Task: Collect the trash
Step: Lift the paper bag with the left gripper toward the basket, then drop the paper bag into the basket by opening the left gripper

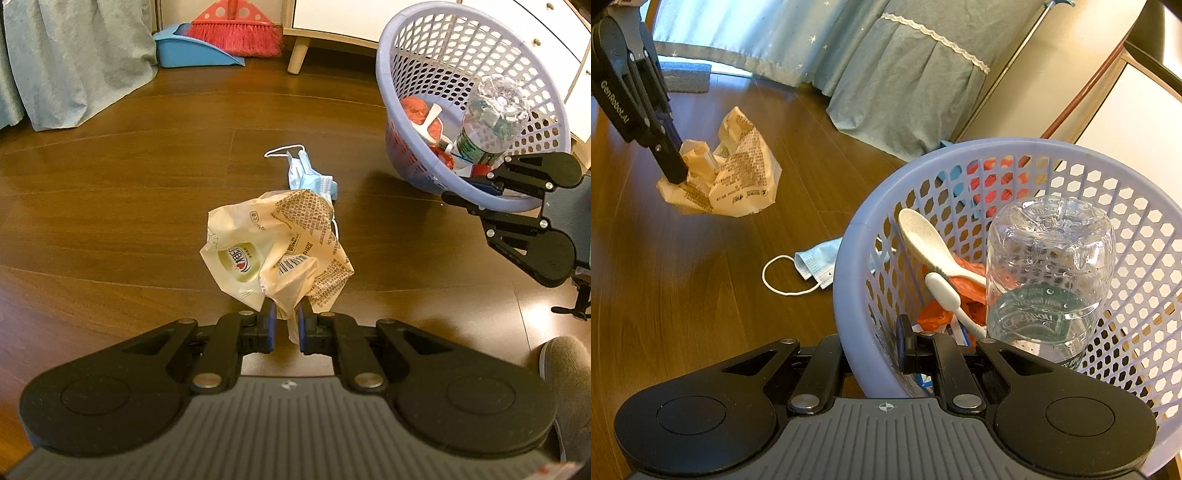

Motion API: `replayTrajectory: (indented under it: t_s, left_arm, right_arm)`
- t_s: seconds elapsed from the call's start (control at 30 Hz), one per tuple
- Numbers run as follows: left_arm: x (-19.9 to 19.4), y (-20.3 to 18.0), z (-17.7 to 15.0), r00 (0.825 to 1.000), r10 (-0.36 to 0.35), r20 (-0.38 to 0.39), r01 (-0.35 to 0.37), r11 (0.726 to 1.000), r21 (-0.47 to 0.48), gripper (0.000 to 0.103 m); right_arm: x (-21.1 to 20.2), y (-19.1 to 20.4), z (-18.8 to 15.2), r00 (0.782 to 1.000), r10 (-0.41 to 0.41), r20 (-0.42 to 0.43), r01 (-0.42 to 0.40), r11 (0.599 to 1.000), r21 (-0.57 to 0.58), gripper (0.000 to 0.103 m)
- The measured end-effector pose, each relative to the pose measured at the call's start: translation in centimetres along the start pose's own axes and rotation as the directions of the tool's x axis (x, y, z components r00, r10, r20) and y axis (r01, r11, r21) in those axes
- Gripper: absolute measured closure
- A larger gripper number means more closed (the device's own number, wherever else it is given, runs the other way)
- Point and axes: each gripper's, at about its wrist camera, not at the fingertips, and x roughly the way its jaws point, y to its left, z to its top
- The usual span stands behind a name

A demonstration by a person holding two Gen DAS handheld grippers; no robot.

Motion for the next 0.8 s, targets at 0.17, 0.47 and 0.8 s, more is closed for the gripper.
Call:
replayTrajectory:
  t_s: [0.17, 0.47, 0.8]
  left_arm:
    - [-0.7, -0.3, 0.7, 1.0, -0.008, 0.025, 0.008, 1.0, 0.009, 0.095]
    - [-2.6, -1.2, 3.2, 0.996, -0.039, 0.083, 0.035, 0.998, 0.046, 0.095]
    - [-4.5, -4.3, 6.8, 0.983, -0.117, 0.143, 0.095, 0.984, 0.149, 0.095]
  right_arm:
    - [-0.1, 0.0, 0.0, 1.0, -0.001, -0.001, 0.001, 1.0, 0.0, 0.096]
    - [-0.1, -0.1, 0.1, 1.0, -0.001, 0.0, 0.001, 1.0, 0.004, 0.096]
    - [-0.2, -0.1, 0.2, 1.0, 0.001, 0.001, -0.001, 1.0, 0.008, 0.096]
